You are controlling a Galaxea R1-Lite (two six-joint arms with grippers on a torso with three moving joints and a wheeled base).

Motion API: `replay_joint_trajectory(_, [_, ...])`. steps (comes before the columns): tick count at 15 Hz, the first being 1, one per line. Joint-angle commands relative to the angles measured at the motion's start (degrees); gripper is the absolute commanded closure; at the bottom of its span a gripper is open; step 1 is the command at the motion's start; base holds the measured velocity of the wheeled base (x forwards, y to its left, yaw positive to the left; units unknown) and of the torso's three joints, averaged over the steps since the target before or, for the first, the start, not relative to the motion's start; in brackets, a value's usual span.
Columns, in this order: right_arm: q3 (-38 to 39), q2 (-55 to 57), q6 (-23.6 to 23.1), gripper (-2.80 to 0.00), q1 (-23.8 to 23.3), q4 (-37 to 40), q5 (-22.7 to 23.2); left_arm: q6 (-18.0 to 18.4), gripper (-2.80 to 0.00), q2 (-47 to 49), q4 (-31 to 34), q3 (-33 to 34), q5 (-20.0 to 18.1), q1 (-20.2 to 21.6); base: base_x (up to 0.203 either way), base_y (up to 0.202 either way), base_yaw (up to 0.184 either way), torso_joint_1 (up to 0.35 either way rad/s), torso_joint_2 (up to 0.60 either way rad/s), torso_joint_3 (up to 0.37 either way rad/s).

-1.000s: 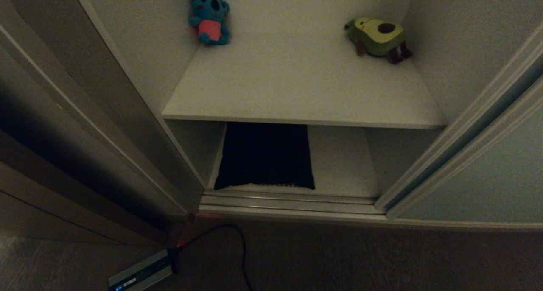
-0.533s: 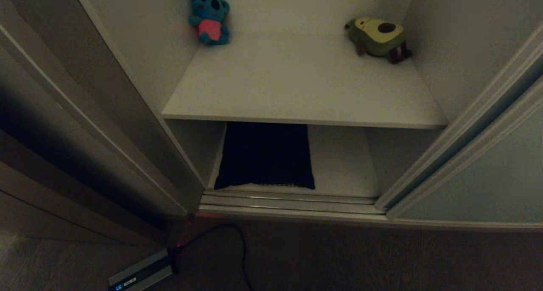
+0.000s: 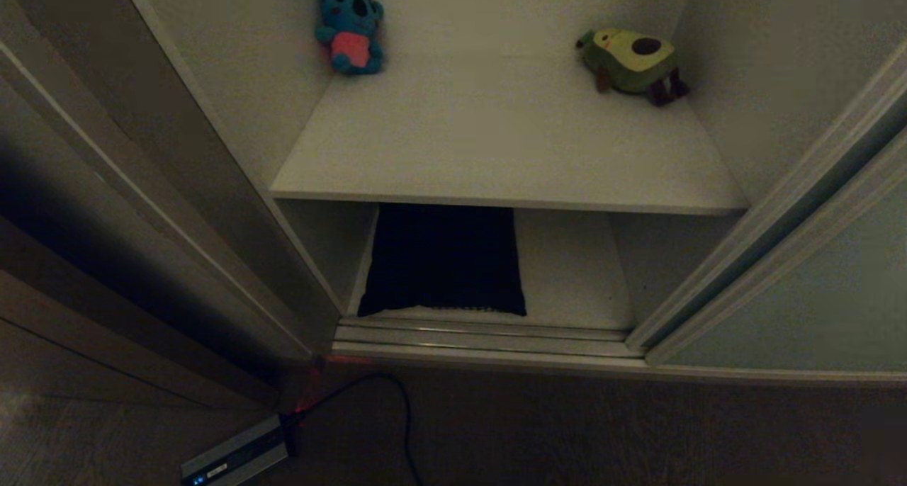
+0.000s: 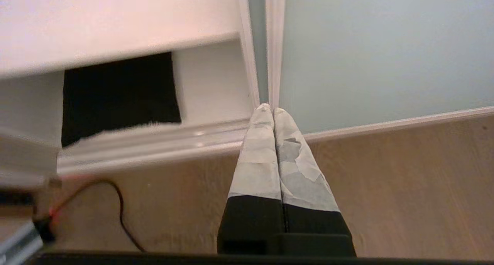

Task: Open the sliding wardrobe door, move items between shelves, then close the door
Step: Close the door

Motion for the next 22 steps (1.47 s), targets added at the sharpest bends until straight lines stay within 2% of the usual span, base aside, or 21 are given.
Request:
replay_joint_trajectory(1, [-0.9,4.8,-0.2,0.00,-7.7,-1.2,7.3,0.0,0.00,0.1,0.0,0.0,0.0,0.0,0.000,0.000,0.000,0.000,0.00,0.000])
replay_joint_trajectory(2, [-1.1,5.9,-0.5,0.00,-10.4,-2.1,10.2,0.0,0.00,0.1,0.0,0.0,0.0,0.0,0.000,0.000,0.000,0.000,0.00,0.000])
replay_joint_trajectory(4, [-1.2,7.4,-1.6,0.00,-14.3,-2.8,12.6,0.0,0.00,0.1,0.0,0.0,0.0,0.0,0.000,0.000,0.000,0.000,0.00,0.000])
replay_joint_trajectory(9, [-0.3,11.2,-1.3,0.00,-17.4,-8.7,23.6,0.0,0.00,0.1,0.0,0.0,0.0,0.0,0.000,0.000,0.000,0.000,0.00,0.000])
replay_joint_trajectory(19, [1.8,20.8,-1.2,0.00,-17.2,-17.3,26.8,0.0,0.00,0.1,0.0,0.0,0.0,0.0,0.000,0.000,0.000,0.000,0.00,0.000])
replay_joint_trajectory(22, [1.2,23.5,0.9,0.00,-17.2,-21.1,26.7,0.0,0.00,0.1,0.0,0.0,0.0,0.0,0.000,0.000,0.000,0.000,0.00,0.000])
